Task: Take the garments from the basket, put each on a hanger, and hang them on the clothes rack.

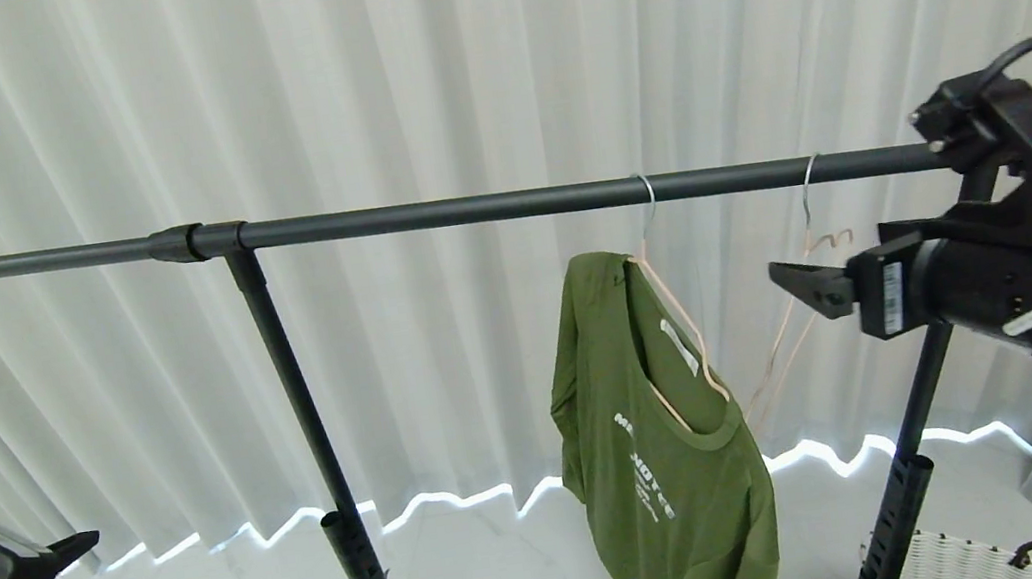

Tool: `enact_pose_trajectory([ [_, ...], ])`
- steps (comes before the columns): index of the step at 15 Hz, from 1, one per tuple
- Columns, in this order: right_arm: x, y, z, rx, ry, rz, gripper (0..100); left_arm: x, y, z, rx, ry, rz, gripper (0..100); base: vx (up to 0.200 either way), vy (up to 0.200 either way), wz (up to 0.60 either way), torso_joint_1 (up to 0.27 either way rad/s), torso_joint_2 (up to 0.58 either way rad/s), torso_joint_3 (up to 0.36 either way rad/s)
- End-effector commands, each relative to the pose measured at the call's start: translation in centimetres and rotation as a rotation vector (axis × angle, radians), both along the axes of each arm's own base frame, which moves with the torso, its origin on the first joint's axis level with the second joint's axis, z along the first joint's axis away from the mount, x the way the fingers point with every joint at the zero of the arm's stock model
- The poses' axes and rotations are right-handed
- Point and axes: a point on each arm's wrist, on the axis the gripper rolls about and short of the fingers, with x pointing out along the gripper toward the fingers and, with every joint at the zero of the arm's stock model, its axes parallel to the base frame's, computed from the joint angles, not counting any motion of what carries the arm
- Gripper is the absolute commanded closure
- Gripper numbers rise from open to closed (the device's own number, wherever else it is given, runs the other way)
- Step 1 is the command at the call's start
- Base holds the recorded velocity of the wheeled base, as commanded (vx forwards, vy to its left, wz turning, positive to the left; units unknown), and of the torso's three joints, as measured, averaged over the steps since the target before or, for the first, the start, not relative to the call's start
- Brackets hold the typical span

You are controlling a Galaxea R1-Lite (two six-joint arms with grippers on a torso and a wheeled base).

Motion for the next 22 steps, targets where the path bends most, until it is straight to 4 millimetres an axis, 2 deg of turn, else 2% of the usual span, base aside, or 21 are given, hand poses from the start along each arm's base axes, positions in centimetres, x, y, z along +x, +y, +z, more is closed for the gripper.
enact_pose_trajectory([
  [1,-3.0,-5.5,0.0,-0.050,-0.069,-0.124,0,-0.1,0.0,0.1,0.005,-0.011,0.000,0,0.000,0.000,0.00,0.000,0.00,0.000],
  [3,-3.8,-8.1,-1.0,-0.129,-0.072,-0.225,0,0.0,0.1,0.3,0.008,-0.020,0.026,0,0.000,0.000,0.00,0.000,0.00,0.000],
  [5,-4.6,-9.9,-2.0,-0.211,-0.029,-0.300,0,-0.1,0.3,0.4,0.005,-0.026,0.057,0,-0.200,0.000,0.00,0.005,0.01,0.007],
  [10,-6.7,-12.9,-5.4,-0.415,0.082,-0.419,0,-0.3,1.6,0.5,0.001,-0.045,0.191,0,-0.200,0.000,0.00,0.002,0.00,0.004],
  [15,-7.8,-13.3,-5.7,-0.432,0.067,-0.440,0,-1.5,2.2,0.1,-0.001,-0.072,0.261,0,-0.200,0.000,0.00,0.003,0.00,0.004],
  [22,-8.3,-13.4,-5.3,-0.451,0.039,-0.437,0,-1.8,2.2,0.4,-0.006,-0.096,0.262,0,0.000,0.000,0.00,-0.033,0.08,0.045],
])
